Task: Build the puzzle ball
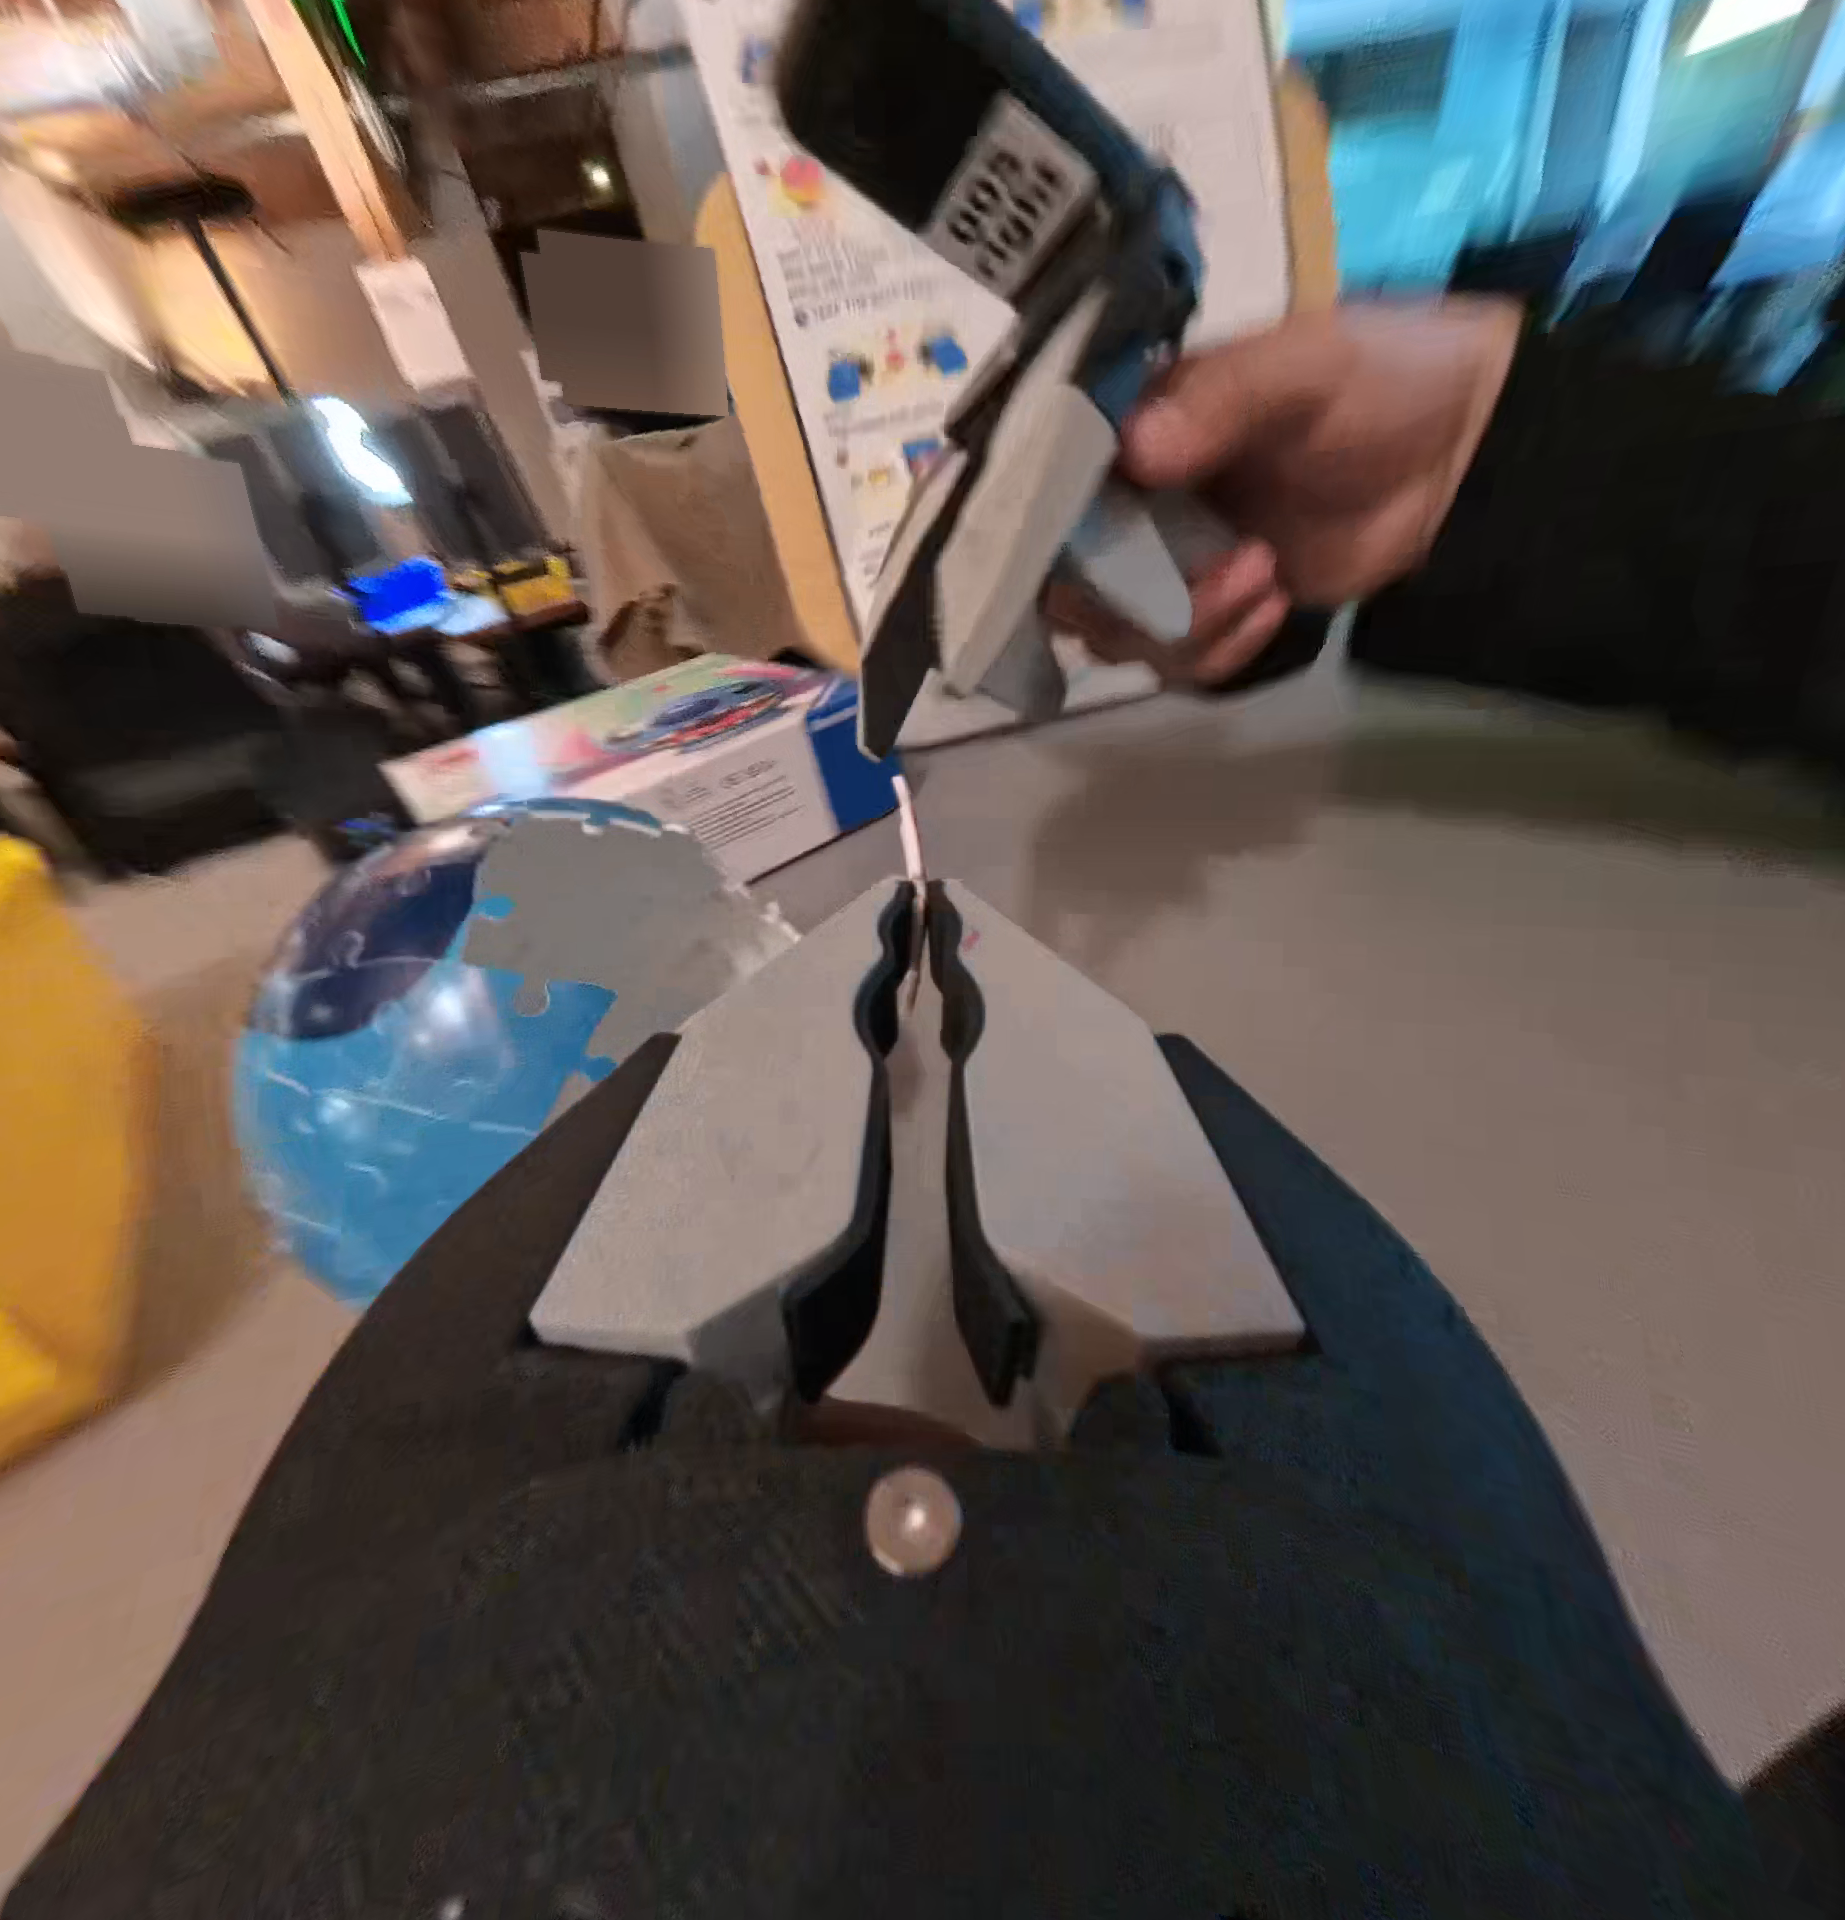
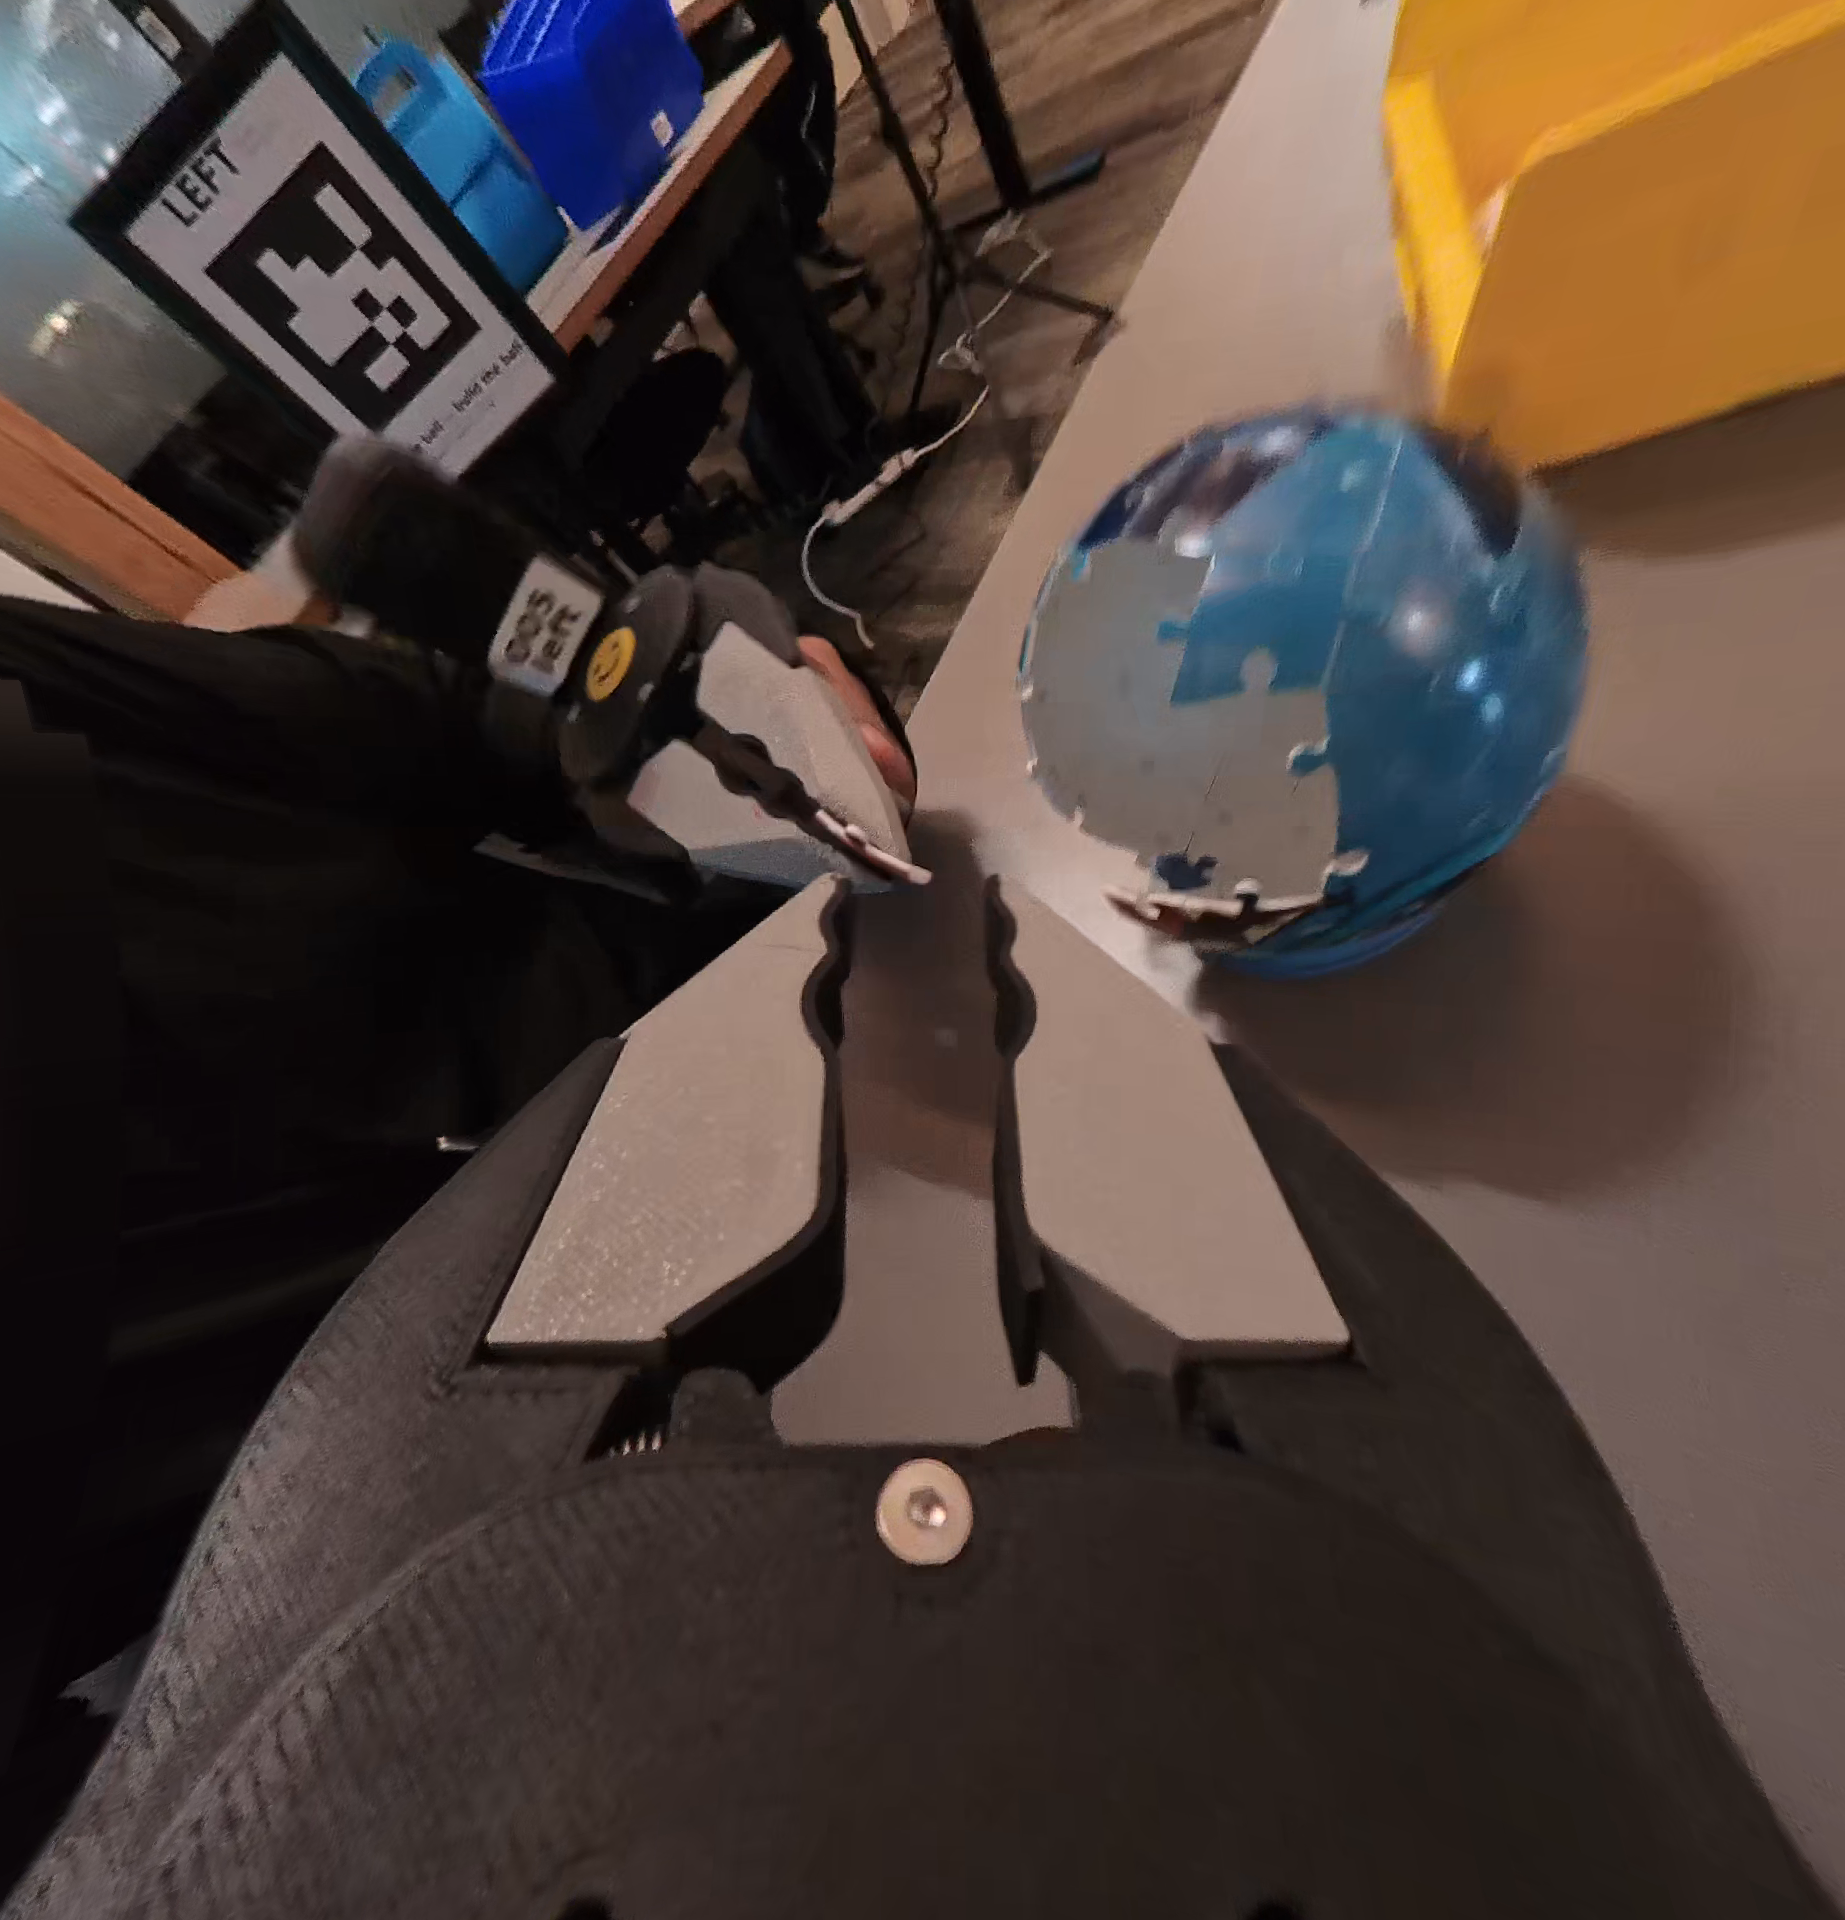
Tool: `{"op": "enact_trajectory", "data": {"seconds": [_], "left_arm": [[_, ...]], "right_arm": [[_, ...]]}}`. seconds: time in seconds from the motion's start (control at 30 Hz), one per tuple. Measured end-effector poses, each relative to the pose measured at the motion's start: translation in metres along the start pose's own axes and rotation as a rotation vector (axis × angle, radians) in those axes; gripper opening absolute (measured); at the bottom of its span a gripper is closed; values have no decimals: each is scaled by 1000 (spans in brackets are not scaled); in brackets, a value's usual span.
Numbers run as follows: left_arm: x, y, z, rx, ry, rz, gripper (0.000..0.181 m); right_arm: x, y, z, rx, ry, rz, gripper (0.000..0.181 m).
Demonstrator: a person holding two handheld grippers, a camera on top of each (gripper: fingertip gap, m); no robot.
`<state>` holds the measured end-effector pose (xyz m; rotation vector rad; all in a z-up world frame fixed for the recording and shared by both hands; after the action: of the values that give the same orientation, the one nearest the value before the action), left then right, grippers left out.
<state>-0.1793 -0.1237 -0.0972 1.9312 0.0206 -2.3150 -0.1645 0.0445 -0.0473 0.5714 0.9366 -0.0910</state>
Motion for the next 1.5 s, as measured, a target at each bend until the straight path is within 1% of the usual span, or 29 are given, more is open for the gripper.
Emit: {"op": "enact_trajectory", "data": {"seconds": [0.03,0.07,0.13,0.17,0.23,0.3,0.37,0.43,0.47,0.5,0.57,0.6,0.67,0.7,0.73,0.83,0.9,0.93,0.97,1.0,1.07,1.13,1.23,1.33,1.5], "left_arm": [[-3,0,6,65,126,-49,0],[-4,0,11,129,239,-85,0],[-3,-1,19,198,414,-138,0],[-4,-1,19,243,469,-161,0],[-4,-2,19,267,513,-177,0],[-4,-2,17,280,514,-182,0],[-7,-1,15,291,516,-204,0],[-6,-1,16,267,497,-201,0],[-6,0,16,263,486,-202,0],[-5,1,16,263,473,-207,0],[-4,3,16,258,454,-221,0],[-3,4,17,255,454,-230,0],[-1,6,19,239,451,-237,0],[0,6,19,234,442,-234,0],[1,7,19,229,435,-230,0],[4,8,19,228,439,-229,0],[5,7,21,213,459,-192,8],[6,9,22,211,458,-162,18],[7,11,24,205,454,-134,32],[8,15,25,197,441,-104,35],[10,27,25,184,385,-46,35],[11,38,24,148,326,2,35],[11,49,17,120,271,43,29],[12,53,10,104,226,94,29],[10,54,1,86,171,147,27]], "right_arm": [[-6,1,3,-2,42,-18,27],[-12,1,6,-7,81,-36,27],[-22,-4,8,-9,141,-53,29],[-26,-8,7,-8,159,-51,29],[-32,-15,9,-55,186,-40,31],[-34,-22,10,-101,190,-14,30],[-32,-28,9,-95,198,29,28],[-29,-31,12,-131,219,54,15],[-28,-32,14,-145,221,67,12],[-28,-34,13,-140,218,83,12],[-28,-35,10,-107,213,99,20],[-28,-35,9,-116,211,93,20],[-27,-36,9,-146,203,92,17],[-26,-37,9,-152,204,102,12],[-25,-38,9,-158,210,111,2],[-25,-40,10,-151,228,133,2],[-25,-40,12,-140,259,154,0],[-26,-40,11,-115,282,172,0],[-27,-38,11,-91,308,189,0],[-28,-37,11,-68,333,207,0],[-29,-38,10,-17,391,253,0],[-30,-42,11,-2,462,306,0],[-26,-54,5,61,608,438,0],[-23,-64,-2,47,698,527,0],[-25,-75,-13,6,739,567,0]]}}
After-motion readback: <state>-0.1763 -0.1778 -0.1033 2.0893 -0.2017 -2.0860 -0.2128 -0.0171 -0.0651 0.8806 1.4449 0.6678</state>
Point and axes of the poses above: each gripper's, where its closed fingertips meet, y back along the fingers, x out of its underside, z = x × y across the jaws, the point moved 8 cm from there along y, back along the fingers, and after that the axes turned 3 degrees about z, right-handed, at the moved point
